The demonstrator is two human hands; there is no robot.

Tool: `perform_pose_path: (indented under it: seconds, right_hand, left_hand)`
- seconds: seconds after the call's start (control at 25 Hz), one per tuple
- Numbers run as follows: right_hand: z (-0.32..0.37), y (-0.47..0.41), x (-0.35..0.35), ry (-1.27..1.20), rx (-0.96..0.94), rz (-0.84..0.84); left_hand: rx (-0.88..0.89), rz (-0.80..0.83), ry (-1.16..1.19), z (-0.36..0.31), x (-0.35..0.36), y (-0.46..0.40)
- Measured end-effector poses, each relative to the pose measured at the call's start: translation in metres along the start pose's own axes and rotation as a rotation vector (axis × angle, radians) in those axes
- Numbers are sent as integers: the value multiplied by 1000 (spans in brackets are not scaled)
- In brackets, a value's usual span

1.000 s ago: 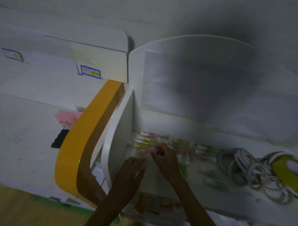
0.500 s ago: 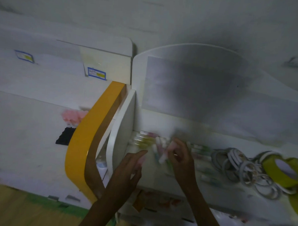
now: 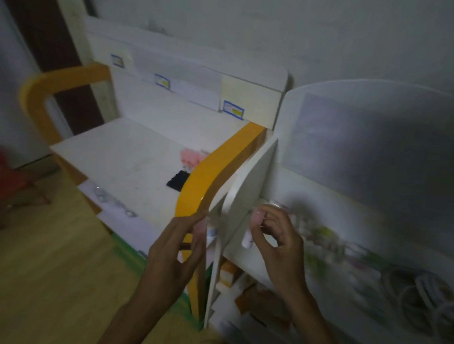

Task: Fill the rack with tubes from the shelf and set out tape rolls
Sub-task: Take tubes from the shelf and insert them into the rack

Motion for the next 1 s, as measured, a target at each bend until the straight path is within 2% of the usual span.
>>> perform_pose_path:
  seconds: [0.16, 0.32, 0.44, 0.72, 0.84, 0.92, 1.0]
  right_hand:
    - [28, 17, 55, -34, -106, 152]
    - [36, 40, 121, -15, -171, 258]
    - [31, 54, 174, 17, -150, 265]
    - [1, 46, 277, 186, 26, 15]
    - [-22, 30, 295, 233, 138, -129]
    - [-36, 18, 297, 227, 114, -253]
    - [-49, 6, 300, 237, 169, -302]
  left_hand:
    - [-63, -128, -125, 26, -51, -7]
    - [-86, -123, -172, 77, -88, -24]
    - [-99, -88, -145, 118, -110, -44]
    - [-152, 30, 51, 207, -148, -101]
    - [-88, 136, 120, 236, -144, -125]
    - [-52, 193, 149, 253, -133, -139]
    - [-7, 250, 151, 268, -117, -159]
Point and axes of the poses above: each hand's wrist, its own y-axis away from the middle knuckle, its own x-axis out of the palm, z = x × y, the point moved 2 cm from there along -y, towards the middle knuckle, and after that the axes turned 14 degrees about -z, right-handed, at the moved point
